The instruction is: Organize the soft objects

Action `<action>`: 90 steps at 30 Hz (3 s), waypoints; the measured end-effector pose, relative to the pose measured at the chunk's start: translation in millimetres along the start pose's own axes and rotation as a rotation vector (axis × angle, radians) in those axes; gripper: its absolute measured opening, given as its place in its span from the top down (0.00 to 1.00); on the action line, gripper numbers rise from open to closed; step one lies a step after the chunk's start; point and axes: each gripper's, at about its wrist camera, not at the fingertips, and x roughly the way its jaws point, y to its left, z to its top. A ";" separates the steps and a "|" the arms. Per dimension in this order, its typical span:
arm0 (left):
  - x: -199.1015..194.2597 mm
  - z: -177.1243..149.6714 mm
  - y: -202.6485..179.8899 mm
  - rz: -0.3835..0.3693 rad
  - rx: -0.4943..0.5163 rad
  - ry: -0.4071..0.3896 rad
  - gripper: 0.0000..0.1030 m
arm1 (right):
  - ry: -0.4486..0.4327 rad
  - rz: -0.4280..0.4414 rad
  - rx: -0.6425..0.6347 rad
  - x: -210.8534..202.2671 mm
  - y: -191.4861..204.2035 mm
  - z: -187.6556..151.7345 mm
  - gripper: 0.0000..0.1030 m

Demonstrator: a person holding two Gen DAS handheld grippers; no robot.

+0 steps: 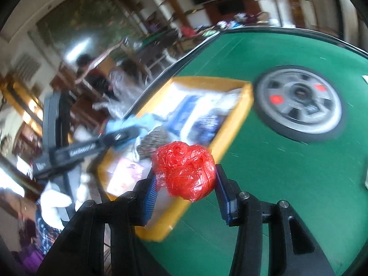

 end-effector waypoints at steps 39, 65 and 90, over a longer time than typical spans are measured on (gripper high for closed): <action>58.1 68.3 -13.1 0.135 0.016 0.020 0.32 | -0.213 -0.045 0.075 -0.4 -64.4 -1.1 0.30; 14.0 37.8 -77.0 0.131 0.175 -0.037 0.29 | -0.206 -0.096 0.198 -14.4 -103.5 -7.4 0.30; -83.6 -119.7 -125.1 0.344 0.299 -0.279 0.20 | -0.349 -0.367 0.123 -89.0 -54.5 -89.3 0.27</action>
